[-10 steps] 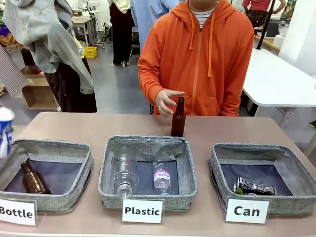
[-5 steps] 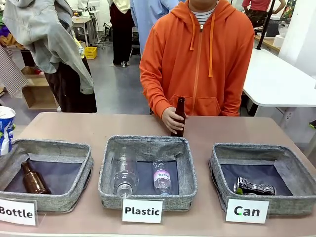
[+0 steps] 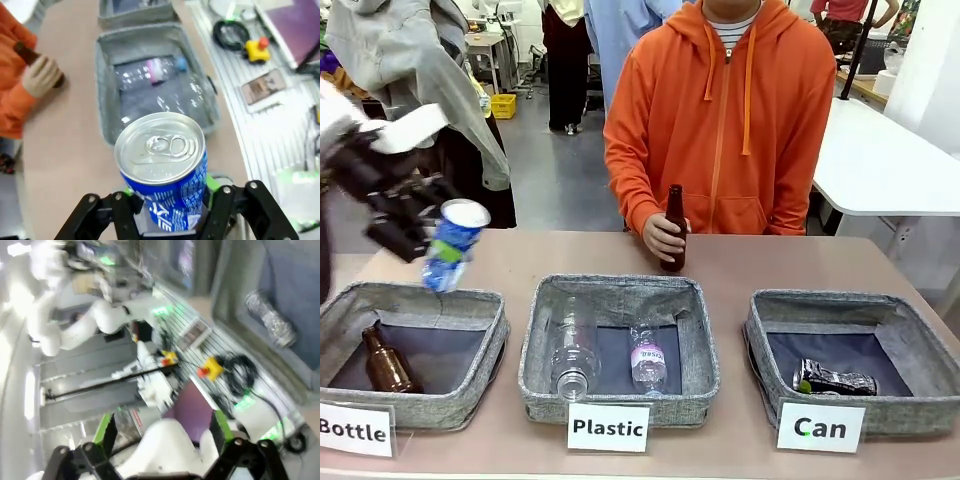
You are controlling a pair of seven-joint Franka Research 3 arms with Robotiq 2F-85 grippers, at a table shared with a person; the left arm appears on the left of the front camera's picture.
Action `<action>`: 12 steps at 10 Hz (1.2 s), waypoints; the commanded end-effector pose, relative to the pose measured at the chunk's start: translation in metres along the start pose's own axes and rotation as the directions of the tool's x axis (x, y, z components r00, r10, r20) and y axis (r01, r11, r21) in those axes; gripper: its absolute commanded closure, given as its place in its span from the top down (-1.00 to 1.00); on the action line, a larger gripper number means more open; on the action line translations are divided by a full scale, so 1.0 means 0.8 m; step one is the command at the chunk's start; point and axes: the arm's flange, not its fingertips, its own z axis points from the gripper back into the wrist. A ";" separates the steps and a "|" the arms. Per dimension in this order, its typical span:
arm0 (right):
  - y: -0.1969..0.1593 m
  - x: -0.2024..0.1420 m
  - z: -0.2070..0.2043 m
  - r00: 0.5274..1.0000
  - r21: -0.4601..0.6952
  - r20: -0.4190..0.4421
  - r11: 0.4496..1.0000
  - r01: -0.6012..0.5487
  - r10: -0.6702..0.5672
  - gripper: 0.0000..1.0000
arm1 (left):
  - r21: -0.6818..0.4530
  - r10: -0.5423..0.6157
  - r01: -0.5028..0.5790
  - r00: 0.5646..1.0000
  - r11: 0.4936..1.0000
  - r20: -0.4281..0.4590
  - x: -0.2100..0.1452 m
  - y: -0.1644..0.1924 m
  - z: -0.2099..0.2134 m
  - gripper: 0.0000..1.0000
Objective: Sort the can waste into the basket.
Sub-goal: Pick up the can waste from the table and place it in the right Fabric basket.
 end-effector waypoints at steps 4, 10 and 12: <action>-0.002 -0.023 0.004 0.998 -0.083 -0.045 0.996 0.043 -0.047 1.00 | -0.070 -0.035 0.020 0.975 0.997 -0.221 0.017 0.044 0.103 -0.13; -0.002 -0.023 0.004 0.998 -0.083 -0.045 0.996 0.043 -0.047 1.00 | 0.382 0.387 -0.376 0.921 0.844 0.051 -0.171 -0.203 0.296 -0.13; -0.002 -0.023 0.004 0.998 -0.083 -0.045 0.996 0.043 -0.047 1.00 | 0.398 0.427 -0.433 0.898 0.809 0.109 -0.198 -0.243 0.286 -0.13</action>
